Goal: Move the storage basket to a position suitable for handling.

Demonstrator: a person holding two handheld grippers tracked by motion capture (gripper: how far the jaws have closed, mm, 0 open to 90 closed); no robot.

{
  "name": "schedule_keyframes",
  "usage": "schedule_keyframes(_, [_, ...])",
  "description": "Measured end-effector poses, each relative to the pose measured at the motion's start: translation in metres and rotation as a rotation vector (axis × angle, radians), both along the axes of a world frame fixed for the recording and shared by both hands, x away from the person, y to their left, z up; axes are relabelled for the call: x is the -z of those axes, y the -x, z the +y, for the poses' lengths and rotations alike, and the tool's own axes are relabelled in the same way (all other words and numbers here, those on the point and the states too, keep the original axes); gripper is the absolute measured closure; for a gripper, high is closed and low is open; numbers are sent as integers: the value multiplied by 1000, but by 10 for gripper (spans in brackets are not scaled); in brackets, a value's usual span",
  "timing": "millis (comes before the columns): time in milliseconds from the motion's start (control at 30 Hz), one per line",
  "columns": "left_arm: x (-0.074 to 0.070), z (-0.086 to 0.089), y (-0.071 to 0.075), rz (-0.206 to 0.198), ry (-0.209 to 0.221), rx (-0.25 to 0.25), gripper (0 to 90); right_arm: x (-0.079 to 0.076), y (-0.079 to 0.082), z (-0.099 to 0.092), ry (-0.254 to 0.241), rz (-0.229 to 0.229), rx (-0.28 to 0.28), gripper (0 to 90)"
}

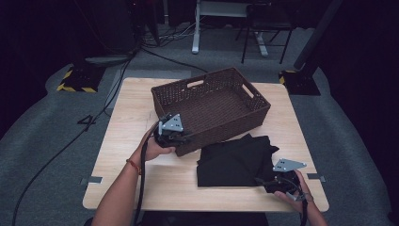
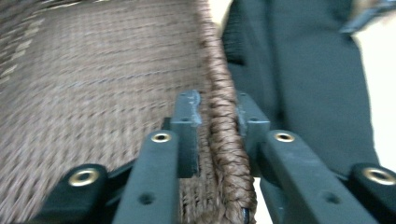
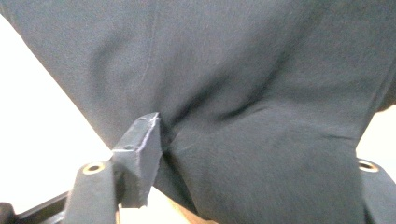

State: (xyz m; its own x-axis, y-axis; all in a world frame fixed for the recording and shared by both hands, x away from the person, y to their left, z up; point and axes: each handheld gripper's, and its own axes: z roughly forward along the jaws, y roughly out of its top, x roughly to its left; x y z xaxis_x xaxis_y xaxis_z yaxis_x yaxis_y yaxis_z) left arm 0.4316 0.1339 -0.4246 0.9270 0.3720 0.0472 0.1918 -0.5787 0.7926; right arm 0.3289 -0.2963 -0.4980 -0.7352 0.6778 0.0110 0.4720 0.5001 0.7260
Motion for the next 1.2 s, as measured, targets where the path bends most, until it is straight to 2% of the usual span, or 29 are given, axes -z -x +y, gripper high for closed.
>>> schedule_keyframes(133, [-4, 16, 5, -21, 4, -116, 679, -11, 4, -7, -44, -32, 38, 298])
schedule_keyframes(167, [-5, 20, 5, -33, -11, -154, 659, -16, 5, -9, -57, -48, 54, 288])
schedule_keyframes(200, [-6, 24, 6, -42, -16, -188, 605, -21, 5, -11, -59, -70, 72, 273])
schedule_keyframes(233, [-7, 28, 7, -46, -9, -218, 587, -25, 5, -13, -57, -93, 93, 266])
schedule_keyframes(300, [-7, 32, 7, -63, -28, -265, 544, -33, 0, -16, -22, -123, 150, 243])
schedule_keyframes(367, [-9, 34, 8, -95, -60, -316, 512, -36, -7, -18, -27, -118, 179, 242])
schedule_keyframes(433, [-10, 35, 7, -112, -82, -345, 480, -37, -16, -18, -26, -109, 190, 223])
schedule_keyframes(533, [-12, 36, 2, -102, -96, -369, 454, -37, -29, -13, 4, -103, 184, 195])
schedule_keyframes(600, [-13, 36, 1, -97, -96, -371, 450, -35, -39, -11, 20, -101, 196, 178])
schedule_keyframes(667, [-15, 35, 6, -102, -91, -386, 422, -29, -50, -10, 16, -70, 200, 151])
schedule_keyframes(700, [-19, 34, 13, -100, -52, -391, 358, -25, -55, -10, 25, -51, 200, 143])
schedule_keyframes(733, [-23, 34, 21, -106, -25, -369, 317, -18, -61, -11, 28, -12, 193, 90])
schedule_keyframes(767, [-27, 33, 28, -117, -3, -355, 340, -14, -65, -12, 18, 22, 182, 63])
schedule_keyframes(800, [-31, 32, 39, -139, 21, -335, 327, -11, -67, -13, 7, 45, 174, 46])
schedule_keyframes(833, [-33, 30, 45, -139, 36, -318, 300, -7, -70, -15, -10, 78, 173, 27])
schedule_keyframes(867, [-33, 28, 53, -122, 62, -299, 299, -6, -71, -16, -20, 88, 167, 20])
schedule_keyframes(900, [-30, 22, 60, -99, 52, -266, 290, -5, -72, -17, -24, 97, 163, 17])
schedule_keyframes(967, [-22, 11, 69, -98, 14, -237, 243, -3, -71, -15, -17, 94, 148, 27])
schedule_keyframes(1067, [-1, -6, 80, -32, 1, -182, 217, -1, -68, -8, -6, 104, 118, 40])
schedule_keyframes(1100, [-1, -6, 80, -32, 1, -182, 203, -1, -68, -7, -5, 100, 108, 49])
schedule_keyframes(1133, [15, -17, 83, -3, -28, -161, 191, -1, -67, -6, -6, 100, 100, 62])
schedule_keyframes(1200, [29, -27, 82, 34, -69, -158, 178, -1, -67, -3, -10, 99, 96, 63])
